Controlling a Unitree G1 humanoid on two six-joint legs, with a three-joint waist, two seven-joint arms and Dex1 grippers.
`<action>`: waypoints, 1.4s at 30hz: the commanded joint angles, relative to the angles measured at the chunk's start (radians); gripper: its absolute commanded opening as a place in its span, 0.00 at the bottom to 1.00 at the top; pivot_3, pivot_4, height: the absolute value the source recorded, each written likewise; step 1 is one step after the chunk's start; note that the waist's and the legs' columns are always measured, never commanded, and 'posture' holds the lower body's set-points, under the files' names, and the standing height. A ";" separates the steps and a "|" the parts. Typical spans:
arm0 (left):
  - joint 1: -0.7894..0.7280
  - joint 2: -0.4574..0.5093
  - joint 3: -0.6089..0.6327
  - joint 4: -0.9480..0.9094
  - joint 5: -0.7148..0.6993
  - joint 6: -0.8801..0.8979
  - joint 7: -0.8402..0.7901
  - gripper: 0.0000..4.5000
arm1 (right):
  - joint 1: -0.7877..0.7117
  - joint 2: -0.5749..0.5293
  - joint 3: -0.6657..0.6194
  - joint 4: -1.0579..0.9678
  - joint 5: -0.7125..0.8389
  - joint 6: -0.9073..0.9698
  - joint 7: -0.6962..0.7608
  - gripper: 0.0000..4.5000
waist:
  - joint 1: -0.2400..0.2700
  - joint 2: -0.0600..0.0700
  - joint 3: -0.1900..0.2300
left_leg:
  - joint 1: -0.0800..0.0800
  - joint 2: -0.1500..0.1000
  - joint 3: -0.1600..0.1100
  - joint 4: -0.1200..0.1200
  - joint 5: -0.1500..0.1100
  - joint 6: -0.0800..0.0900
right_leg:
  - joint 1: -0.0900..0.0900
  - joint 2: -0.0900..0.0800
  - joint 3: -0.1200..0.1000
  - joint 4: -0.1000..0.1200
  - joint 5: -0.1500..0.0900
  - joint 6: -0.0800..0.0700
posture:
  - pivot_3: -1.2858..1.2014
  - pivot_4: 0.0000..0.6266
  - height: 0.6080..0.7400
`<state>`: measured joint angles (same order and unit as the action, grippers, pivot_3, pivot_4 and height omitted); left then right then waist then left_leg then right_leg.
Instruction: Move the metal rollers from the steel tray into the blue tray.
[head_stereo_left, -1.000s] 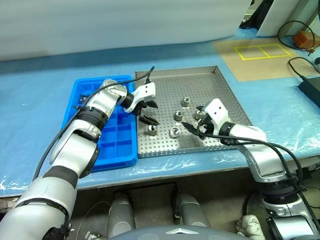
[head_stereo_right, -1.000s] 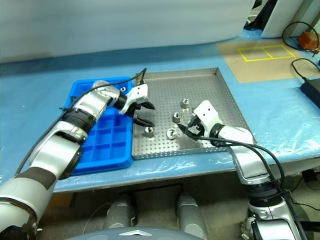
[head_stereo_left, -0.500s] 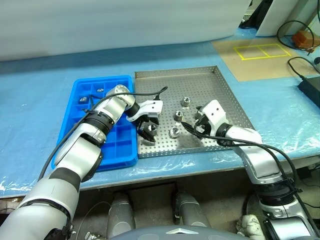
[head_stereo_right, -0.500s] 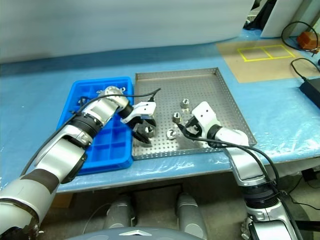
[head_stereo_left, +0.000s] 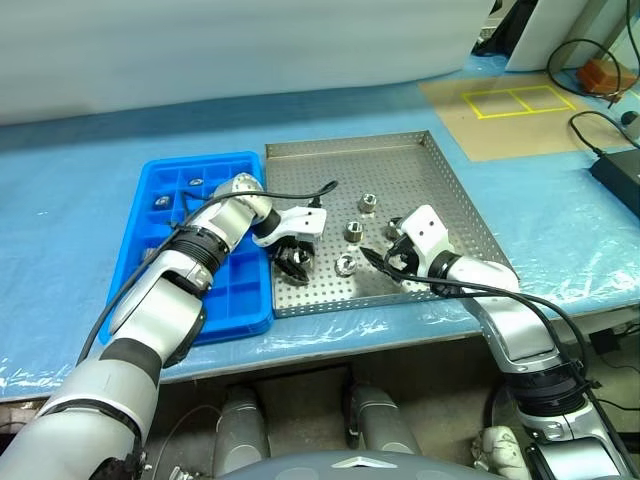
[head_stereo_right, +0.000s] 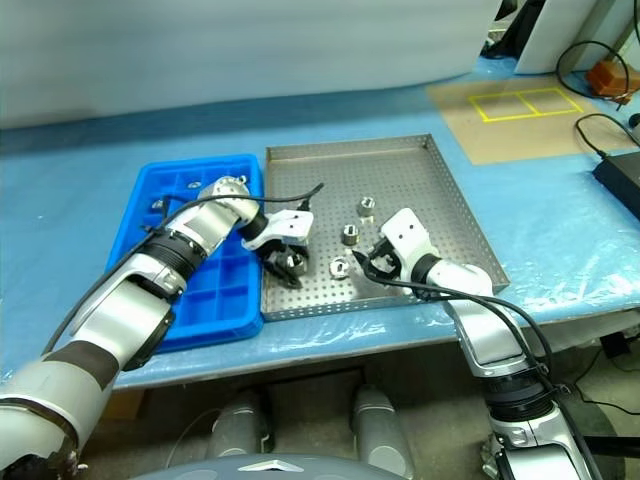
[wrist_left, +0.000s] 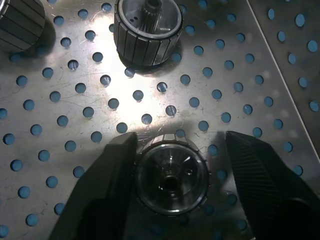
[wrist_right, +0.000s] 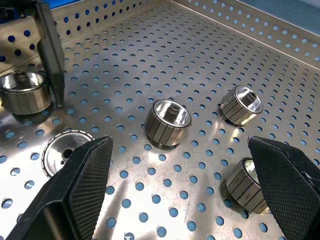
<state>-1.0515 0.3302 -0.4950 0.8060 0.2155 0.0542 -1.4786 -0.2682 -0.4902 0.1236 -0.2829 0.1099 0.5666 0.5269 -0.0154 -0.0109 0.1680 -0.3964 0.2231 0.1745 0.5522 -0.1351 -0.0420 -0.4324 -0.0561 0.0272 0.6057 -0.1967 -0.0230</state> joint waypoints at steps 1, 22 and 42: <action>0.012 0.011 0.007 -0.013 -0.001 -0.014 -0.002 0.51 | -0.022 0.000 -0.002 -0.009 -0.011 -0.023 -0.001 1.00 | 0.000 0.000 0.000 | 0.000 0.000 0.000 0.000 0.000 0.000 | 0.000 0.000 0.000 0.000 0.000 0.000 | 0.34 0.24 1.00; 0.046 0.138 0.306 -0.247 -0.327 0.051 -0.030 0.38 | -0.184 -0.090 -0.076 -0.081 0.262 0.097 0.273 1.00 | 0.003 0.001 0.001 | 0.000 0.000 0.000 -0.001 0.000 0.001 | -0.001 0.000 0.000 0.000 0.000 0.000 | 0.38 0.24 1.00; 0.805 0.330 0.789 -1.073 -0.537 0.573 0.557 0.38 | -0.581 0.206 0.199 0.474 0.141 -0.231 0.522 1.00 | 0.086 0.002 0.003 | -0.007 0.003 -0.001 -0.006 0.001 -0.002 | -0.008 -0.001 -0.009 0.001 -0.002 -0.004 | 0.59 0.24 1.00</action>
<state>-0.2584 0.6476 0.2364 -0.1753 -0.2833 0.6037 -0.9504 -0.8262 -0.2942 0.3215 0.1853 0.2524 0.3738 1.0258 0.0710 -0.0086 0.1709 -0.4041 0.2265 0.1727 0.5457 -0.1336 -0.0448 -0.4403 -0.0572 0.0170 0.6068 -0.1992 -0.0274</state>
